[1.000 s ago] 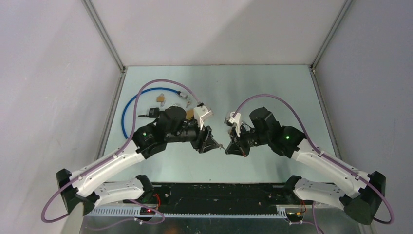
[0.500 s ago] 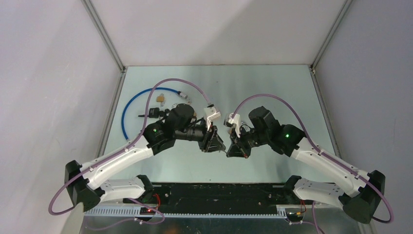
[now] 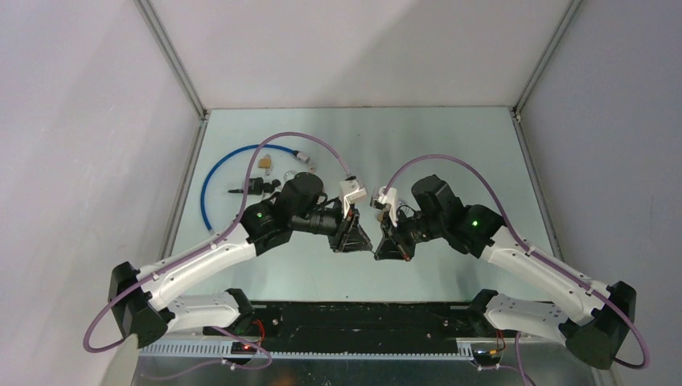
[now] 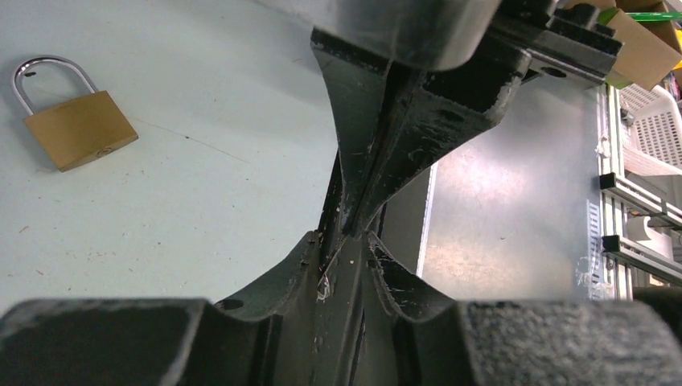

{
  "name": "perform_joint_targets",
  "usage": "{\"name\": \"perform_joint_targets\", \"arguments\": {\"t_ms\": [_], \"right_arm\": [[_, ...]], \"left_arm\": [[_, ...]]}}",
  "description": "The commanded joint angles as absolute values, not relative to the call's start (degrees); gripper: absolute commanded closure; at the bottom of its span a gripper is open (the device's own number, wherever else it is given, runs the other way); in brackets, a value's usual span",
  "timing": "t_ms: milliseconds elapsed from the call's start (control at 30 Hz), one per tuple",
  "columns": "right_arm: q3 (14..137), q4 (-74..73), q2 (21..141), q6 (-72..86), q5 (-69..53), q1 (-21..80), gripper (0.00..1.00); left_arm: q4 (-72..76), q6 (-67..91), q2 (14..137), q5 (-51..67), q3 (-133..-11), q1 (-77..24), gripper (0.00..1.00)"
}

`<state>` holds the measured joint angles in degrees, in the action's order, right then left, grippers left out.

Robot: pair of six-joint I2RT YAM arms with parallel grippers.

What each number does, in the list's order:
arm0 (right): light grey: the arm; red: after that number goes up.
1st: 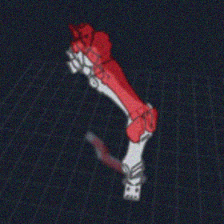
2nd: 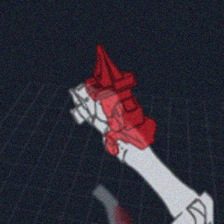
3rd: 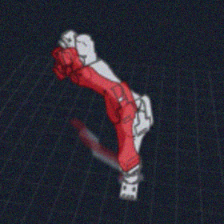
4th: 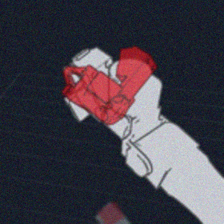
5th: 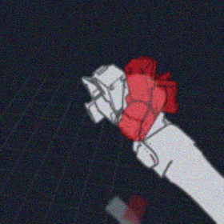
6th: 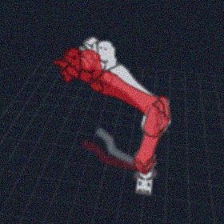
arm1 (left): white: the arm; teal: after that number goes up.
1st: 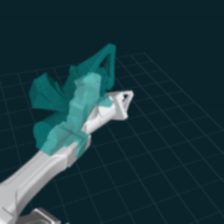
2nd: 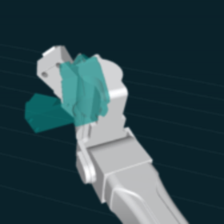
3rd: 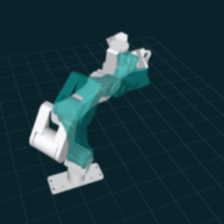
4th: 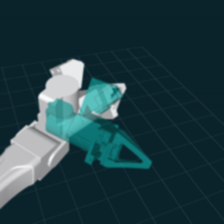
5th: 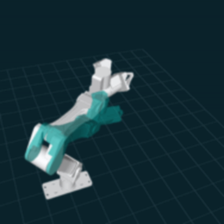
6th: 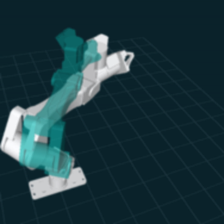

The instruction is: Unlock with the key

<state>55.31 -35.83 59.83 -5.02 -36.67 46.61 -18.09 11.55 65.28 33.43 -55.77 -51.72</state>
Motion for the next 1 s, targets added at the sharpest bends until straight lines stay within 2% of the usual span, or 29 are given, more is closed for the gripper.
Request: {"name": "perform_joint_targets", "arguments": {"t_ms": [0,100,200,367,433,567,700,800,967], "right_arm": [[58.0,-34.42,59.34,-5.27,-38.21,46.23,1.0],[58.01,-34.41,59.62,-5.21,-38.44,46.23,1.0],[57.99,-34.45,59.86,-5.18,-38.77,46.19,1.0],[58.0,-34.38,59.71,-5.14,-39.14,46.23,1.0],[58.01,-34.36,59.66,-5.18,-39.24,46.23,1.0],[57.98,-34.45,59.8,-5.26,-39.35,46.23,1.0],[57.95,-34.39,59.92,-5.15,-39.5,46.06,1.0],[57.95,-34.25,59.83,-5.07,-39.87,45.48,1.0],[58.01,-33.9,59.79,-5.04,-40.94,44.75,1.0]], "left_arm": [[-16.61,11.36,65.11,35.11,-55.17,-51.53,0.71],[-16.59,11.34,65.14,34.94,-54.99,-51.57,0.68],[-16.56,11.26,65.01,34.46,-54.73,-51.65,0.58],[-16.59,11.12,64.89,33.95,-54.7,-51.61,0.54],[-16.56,11.07,64.87,34.27,-54.88,-51.56,0.56],[-16.61,10.85,64.93,34.86,-55.06,-51.6,0.69],[-16.6,10.66,65.03,35.99,-54.75,-51.59,0.76],[-16.58,10.51,64.79,37.19,-54.27,-51.61,0.79],[-16.59,10.3,64.42,39.91,-53.53,-51.6,0.75]]}}
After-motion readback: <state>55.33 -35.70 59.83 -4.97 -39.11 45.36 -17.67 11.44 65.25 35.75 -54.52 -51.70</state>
